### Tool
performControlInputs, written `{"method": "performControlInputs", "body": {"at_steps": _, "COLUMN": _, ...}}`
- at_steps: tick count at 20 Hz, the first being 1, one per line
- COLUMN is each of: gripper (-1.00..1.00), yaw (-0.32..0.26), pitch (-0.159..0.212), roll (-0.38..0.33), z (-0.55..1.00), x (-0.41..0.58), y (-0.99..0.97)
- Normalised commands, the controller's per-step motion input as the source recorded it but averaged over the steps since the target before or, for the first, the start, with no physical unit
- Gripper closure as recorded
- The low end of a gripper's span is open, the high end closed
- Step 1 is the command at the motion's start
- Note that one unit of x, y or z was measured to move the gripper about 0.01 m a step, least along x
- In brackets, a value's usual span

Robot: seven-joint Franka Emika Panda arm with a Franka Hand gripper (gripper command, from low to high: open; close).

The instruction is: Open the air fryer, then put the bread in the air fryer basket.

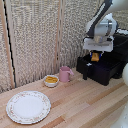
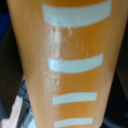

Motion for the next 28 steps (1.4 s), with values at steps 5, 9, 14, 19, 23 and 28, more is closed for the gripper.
{"method": "performControlInputs", "body": {"at_steps": 5, "gripper": 1.00, "yaw": -0.187, "pitch": 0.000, "roll": 0.000, "z": 0.00, "x": 0.224, "y": -0.32}}
{"method": "performControlInputs", "body": {"at_steps": 9, "gripper": 1.00, "yaw": -0.062, "pitch": 0.000, "roll": 0.002, "z": 0.00, "x": 0.304, "y": -0.37}}
{"method": "performControlInputs", "body": {"at_steps": 14, "gripper": -1.00, "yaw": -0.058, "pitch": 0.000, "roll": 0.000, "z": 0.00, "x": 0.075, "y": -0.01}}
{"method": "performControlInputs", "body": {"at_steps": 19, "gripper": -1.00, "yaw": -0.065, "pitch": 0.000, "roll": 0.000, "z": 0.03, "x": 0.006, "y": -0.04}}
{"method": "performControlInputs", "body": {"at_steps": 23, "gripper": -1.00, "yaw": -0.033, "pitch": -0.002, "roll": 0.033, "z": 0.27, "x": 0.032, "y": -0.27}}
{"method": "performControlInputs", "body": {"at_steps": 28, "gripper": -1.00, "yaw": -0.039, "pitch": 0.015, "roll": 0.080, "z": 0.58, "x": 0.085, "y": -0.10}}
